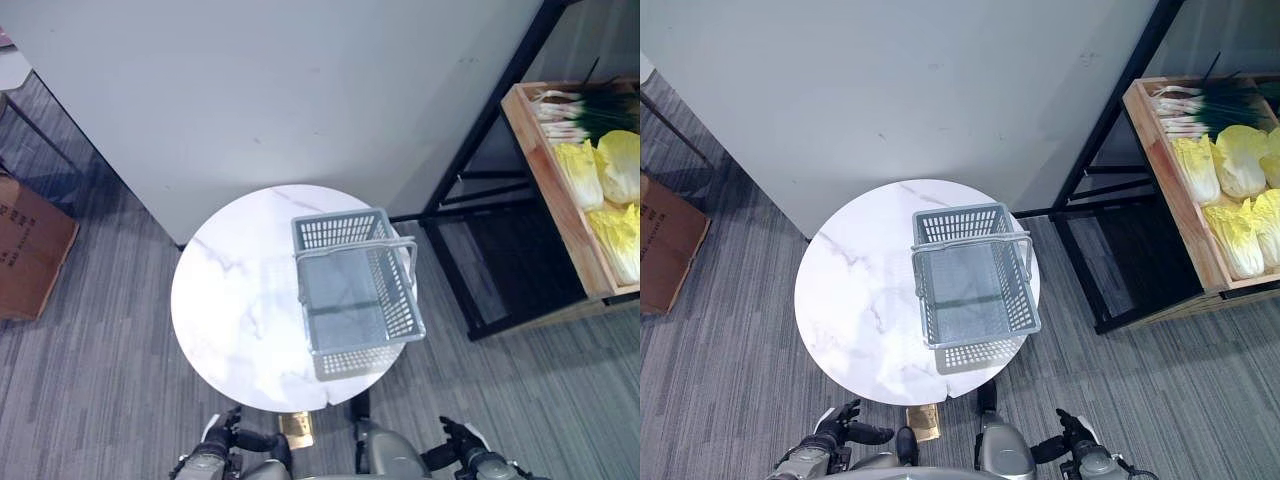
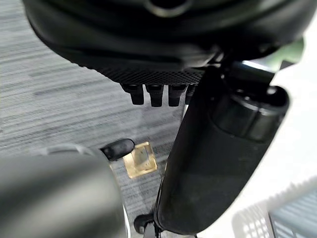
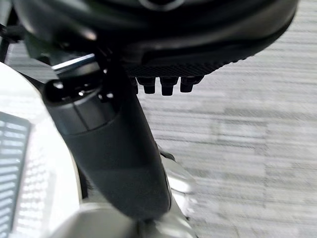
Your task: Get the vegetables into the basket
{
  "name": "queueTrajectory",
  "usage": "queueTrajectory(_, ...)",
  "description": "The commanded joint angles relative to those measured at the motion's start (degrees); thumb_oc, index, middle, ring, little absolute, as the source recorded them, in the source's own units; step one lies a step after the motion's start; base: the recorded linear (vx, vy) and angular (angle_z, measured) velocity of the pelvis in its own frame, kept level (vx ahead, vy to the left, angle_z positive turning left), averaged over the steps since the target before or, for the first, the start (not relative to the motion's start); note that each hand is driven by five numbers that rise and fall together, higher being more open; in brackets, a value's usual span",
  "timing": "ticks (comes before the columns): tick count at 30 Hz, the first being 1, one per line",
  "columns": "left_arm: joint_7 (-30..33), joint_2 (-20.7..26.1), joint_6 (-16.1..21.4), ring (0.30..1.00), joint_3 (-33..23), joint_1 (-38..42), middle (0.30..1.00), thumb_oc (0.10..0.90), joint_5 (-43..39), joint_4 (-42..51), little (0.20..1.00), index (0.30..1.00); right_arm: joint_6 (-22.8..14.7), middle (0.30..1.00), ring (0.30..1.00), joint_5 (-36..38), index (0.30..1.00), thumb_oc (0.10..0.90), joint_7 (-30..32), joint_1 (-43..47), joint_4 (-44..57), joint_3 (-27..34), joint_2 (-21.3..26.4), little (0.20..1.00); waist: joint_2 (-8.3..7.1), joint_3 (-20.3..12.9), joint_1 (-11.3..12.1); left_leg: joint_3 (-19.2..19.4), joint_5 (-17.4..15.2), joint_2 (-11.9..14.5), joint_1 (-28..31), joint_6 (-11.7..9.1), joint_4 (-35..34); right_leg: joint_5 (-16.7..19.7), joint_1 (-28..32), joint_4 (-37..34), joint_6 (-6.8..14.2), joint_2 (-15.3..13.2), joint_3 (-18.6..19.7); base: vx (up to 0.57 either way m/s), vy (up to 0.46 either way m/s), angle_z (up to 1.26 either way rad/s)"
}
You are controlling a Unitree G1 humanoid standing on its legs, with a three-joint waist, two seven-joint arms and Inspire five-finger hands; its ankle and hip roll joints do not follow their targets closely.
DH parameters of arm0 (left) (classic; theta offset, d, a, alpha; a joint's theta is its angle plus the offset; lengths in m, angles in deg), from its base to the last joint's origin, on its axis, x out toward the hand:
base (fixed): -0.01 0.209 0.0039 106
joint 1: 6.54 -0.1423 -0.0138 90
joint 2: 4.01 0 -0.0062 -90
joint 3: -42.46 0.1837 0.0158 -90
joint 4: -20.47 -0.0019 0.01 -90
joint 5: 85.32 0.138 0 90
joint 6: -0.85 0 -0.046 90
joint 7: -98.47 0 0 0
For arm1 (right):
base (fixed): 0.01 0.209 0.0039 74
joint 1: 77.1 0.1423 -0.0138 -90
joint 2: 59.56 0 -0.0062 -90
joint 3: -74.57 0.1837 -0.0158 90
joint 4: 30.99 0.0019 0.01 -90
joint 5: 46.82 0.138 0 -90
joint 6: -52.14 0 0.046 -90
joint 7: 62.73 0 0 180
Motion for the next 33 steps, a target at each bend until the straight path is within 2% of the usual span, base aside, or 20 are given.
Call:
queueTrajectory(1,0.58,0.22,0.42,1.0,1.01,-1.26,1.0,0.9,2.27,-1.28,1.0,1.0,-0.39,1.0,1.0,0.22,1.0,0.9,-0.09,0.55,-0.55,-0.45,1.09,1.0,0.7,0.08,-0.45,-3.02,4.82,1.24,-3.05,-2.33,0.02,-3.62,4.5,2.47,6.94,-5.07,2.88,0.0,-0.047,0.01)
queueTrajectory(6,0.71,0.26,0.45,1.0,1.5,-0.79,1.0,0.9,2.35,-0.83,1.0,1.0,-0.33,1.0,1.0,0.18,1.0,0.9,-0.05,0.9,-0.39,-0.36,1.11,1.0,1.55,0.94,-0.97,-2.88,4.05,1.79,-3.26,-2.38,1.86,-6.25,1.95,8.52,6.17,-4.47,4.12,-0.02,-0.061,-0.14)
queueTrajectory(7,0.55,0.19,0.56,1.0,1.69,-0.58,1.0,0.9,2.29,-0.38,1.0,1.0,-0.35,1.0,1.0,0.11,1.0,0.9,-0.02,0.82,-0.4,-0.16,1.43,1.0,1.77,1.09,-1.31,-3.25,3.54,1.96,-4.18,-2.85,5.86,-7.11,2.38,8.87,5.58,-4.18,4.12,0.02,-0.121,-0.06)
queueTrajectory(8,0.41,0.12,0.62,1.0,1.86,-0.58,1.0,0.9,2.06,0.01,1.0,1.0,-0.42,1.0,1.0,0.11,1.0,0.9,0.02,0.64,-0.43,-0.03,1.68,1.0,1.8,1.17,-1.37,-3.67,3.97,2.02,-5.26,-3.34,8.13,-7.33,2.91,8.53,5.25,-4.15,3.9,0.01,-0.166,0.02)
queueTrajectory(9,0.34,-0.06,0.7,1.0,2.35,-0.11,1.0,0.9,1.9,0.71,1.0,1.0,-0.54,1.0,1.0,0.4,1.0,0.9,0.17,0.58,-0.22,0.33,2.1,1.0,1.66,1.6,-1.62,-4.27,5.13,1.92,-7.88,-4.54,13.66,-7.38,3.58,8.26,4.71,-4.22,3.51,-0.03,-0.13,0.12)
queueTrajectory(10,0.21,-0.12,0.8,1.0,2.32,0.25,1.0,0.9,1.12,1.1,1.0,1.0,-0.66,1.0,1.0,0.54,1.0,0.9,0.43,0.53,-0.3,0.72,2.53,1.0,1.18,2.25,-1.57,-5.56,5.98,1.33,-9.96,-5.45,18.94,-7.72,4.03,8.5,4.08,-4.37,3.48,-0.05,-0.108,0.21)
queueTrajectory(11,0.14,-0.19,0.95,1.0,2.24,0.6,1.0,0.9,0.07,1.42,1.0,1.0,-0.75,1.0,1.0,0.54,1.0,0.9,0.68,0.63,-0.51,0.84,3.01,1.0,1.14,2.77,-1.31,-7.99,6.86,0.47,-10.96,-6.44,20.56,-7.78,4.32,8.69,3.82,-4.18,3.41,0.01,-0.029,0.34)
queueTrajectory(12,0.4,0.19,1.32,1.0,1.95,1.06,1.0,0.9,-1.35,2.31,1.0,1.0,-1.01,1.0,1.0,0.6,1.0,0.9,1.23,0.86,-0.78,1.0,3.67,1.0,1.27,2.77,-1.01,-11.12,6.86,0.18,-11.51,-6.38,17.55,-7.9,4.32,8.73,4.09,-3.96,4.08,0.07,0.047,0.4)
queueTrajectory(15,0.57,0.49,1.25,1.0,3.74,0.97,1.0,0.9,1.41,2.19,1.0,1.0,-0.81,1.0,1.0,0.33,1.0,0.9,1.53,0.3,-1.07,1.5,4.34,1.0,1.43,1.55,-1.23,-10.48,5.86,3.75,-11.28,-4.86,10.28,-8.03,4.66,8.22,5.3,-4.39,5.74,0.14,0.114,0.09)
queueTrajectory(16,0.57,0.48,1.25,1.0,3.75,0.97,1.0,0.9,1.42,2.18,1.0,1.0,-0.81,1.0,1.0,0.33,1.0,0.9,1.53,0.28,-1.06,1.51,4.35,1.0,1.42,1.58,-1.17,-10.41,5.87,3.75,-11.16,-4.86,10.21,-8.05,4.69,8.23,5.31,-4.39,5.8,0.11,0.093,-0.29)
queueTrajectory(17,0.29,0.61,1.15,1.0,3.66,0.6,1.0,0.9,1.44,1.54,1.0,1.0,-0.79,1.0,1.0,0.08,1.0,0.9,1.4,0.44,-1.17,1.63,4.4,1.0,1.36,1.05,-1.06,-12.46,4.21,2.69,-10.76,-4.03,9.96,-8.29,4.05,8.71,5.51,-4.55,7.02,0.09,0.132,-0.76)
queueTrajectory(18,0.4,0.91,0.96,1.0,3.32,0.74,1.0,0.9,1.4,1.14,1.0,1.0,-0.66,1.0,1.0,-0.09,1.0,0.9,1.68,0.32,-1.24,2.0,4.44,1.0,1.47,0.83,-1.45,-11.56,4.07,2.77,-10.21,-3.53,8.38,-8.12,4.19,8.56,5.91,-5.02,7.46,0.12,0.313,-0.89)
queueTrajectory(20,0.37,1.44,1.1,1.0,3.89,0.95,1.0,0.9,3.42,0.22,1.0,1.0,-0.76,1.0,1.0,0.08,1.0,0.9,1.94,0.67,-0.92,2.61,3.87,1.0,1.43,0.86,-2.72,-8.14,4.11,1.63,-8.24,-2.21,4.83,-4.77,2.39,8.63,7.67,-6.25,9.87,0.08,0.366,-0.62)
queueTrajectory(22,0.2,1.71,0.99,1.0,3.93,1.05,1.0,0.9,3.7,0.18,1.0,1.0,-0.7,1.0,1.0,0.03,1.0,0.9,1.9,1.26,-0.99,2.43,3.53,1.0,1.2,0.88,-2.56,-6.44,4.1,1.36,-7.42,-1.99,3.75,-3.39,1.54,8.76,8.1,-6.38,10.88,0.03,0.173,-0.85)
queueTrajectory(23,0.24,2.12,1.16,1.0,3.58,0.97,1.0,0.9,3.16,0.58,1.0,1.0,-0.63,1.0,1.0,0.01,1.0,0.9,1.84,1.85,-0.39,1.9,2.84,1.0,0.98,1.03,-2.22,-4.31,4.11,1.19,-6.28,-1.57,2.57,-1.72,0.18,9.33,8.58,-6.44,10.96,0.01,0.104,-1.07)
queueTrajectory(24,0.24,2.12,1.16,1.0,3.58,0.97,1.0,0.9,3.16,0.58,1.0,1.0,-0.63,1.0,1.0,0.01,1.0,0.9,1.84,1.85,-0.39,1.9,2.84,1.0,0.98,1.03,-2.21,-4.3,4.11,1.19,-6.27,-1.57,2.56,-1.72,0.18,9.33,8.58,-6.44,10.97,0.01,0.185,-0.74)
queueTrajectory(26,0.32,2.4,1.05,1.0,3.31,0.87,1.0,0.9,2.69,0.87,1.0,1.0,-0.42,1.0,1.0,-1.24,1.0,0.9,1.86,2.5,0.24,0.21,1.83,1.0,0.55,1.51,-0.76,-2.05,4.32,1.26,-4.5,-1.23,0.34,-0.9,-0.83,10.82,8.85,-7.14,4.98,-0.01,0.105,-0.09)
queueTrajectory(28,0.08,2.27,1.0,1.0,3.33,0.68,1.0,0.9,2.76,0.58,1.0,1.0,-0.28,1.0,1.0,-1.65,1.0,0.9,1.74,2.5,0.12,-0.28,1.43,1.0,0.24,1.3,-0.79,-2.07,4.44,0.82,-4.04,-1.08,-0.03,-0.19,0.0,10.13,9.2,-7.37,3.67,0.02,0.047,-0.61)
queueTrajectory(29,-0.02,2.2,1.03,1.0,3.28,0.58,1.0,0.9,2.84,0.29,1.0,1.0,-0.24,1.0,1.0,-1.7,1.0,0.9,1.62,2.36,0.0,-0.25,1.37,1.0,0.13,1.11,-0.93,-2.17,4.56,0.75,-3.96,-1.14,-0.16,0.12,0.34,9.43,9.33,-7.3,4.29,0.05,0.059,-0.33)
queueTrajectory(33,0.13,1.84,1.12,1.0,2.73,0.24,1.0,0.9,3.02,-0.4,1.0,1.0,-0.07,1.0,1.0,-1.9,1.0,0.9,1.92,2.01,-1.12,0.28,1.34,1.0,-0.55,-0.38,-0.41,-1.95,3.96,0.59,-3.94,-1.61,-0.18,0.54,3.0,3.9,9.49,-8.66,2.29,0.03,0.01,0.12)
